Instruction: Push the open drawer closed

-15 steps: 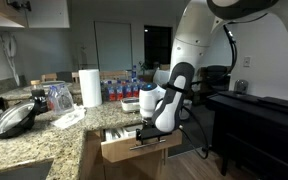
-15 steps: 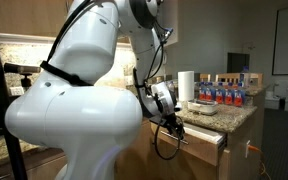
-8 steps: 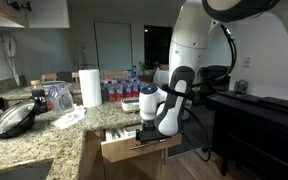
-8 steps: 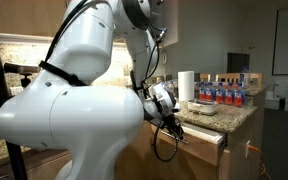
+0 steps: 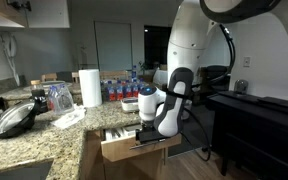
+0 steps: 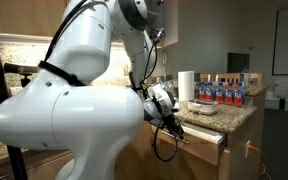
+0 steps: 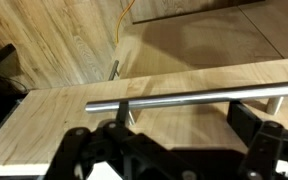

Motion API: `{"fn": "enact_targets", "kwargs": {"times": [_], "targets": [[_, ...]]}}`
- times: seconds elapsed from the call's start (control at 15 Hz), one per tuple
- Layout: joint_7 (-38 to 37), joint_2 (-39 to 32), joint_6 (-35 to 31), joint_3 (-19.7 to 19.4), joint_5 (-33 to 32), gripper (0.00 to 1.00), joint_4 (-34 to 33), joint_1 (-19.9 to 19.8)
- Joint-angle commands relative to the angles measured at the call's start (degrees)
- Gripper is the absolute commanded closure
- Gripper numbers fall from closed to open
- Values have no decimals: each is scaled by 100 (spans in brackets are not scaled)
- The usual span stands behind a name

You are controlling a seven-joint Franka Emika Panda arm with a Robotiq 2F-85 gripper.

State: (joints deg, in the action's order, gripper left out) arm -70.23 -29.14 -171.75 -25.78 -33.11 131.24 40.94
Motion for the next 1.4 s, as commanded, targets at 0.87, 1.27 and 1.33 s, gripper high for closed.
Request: {"fn": "enact_targets", "kwargs": {"times": [0.87,1.27,1.33], "targets": [[36,-299,91,-157,37,0,-571,-71],[123,-263,202,-98,49,0,-734,-207],[134,-261,232,-98,43,0,-774,-220]]}}
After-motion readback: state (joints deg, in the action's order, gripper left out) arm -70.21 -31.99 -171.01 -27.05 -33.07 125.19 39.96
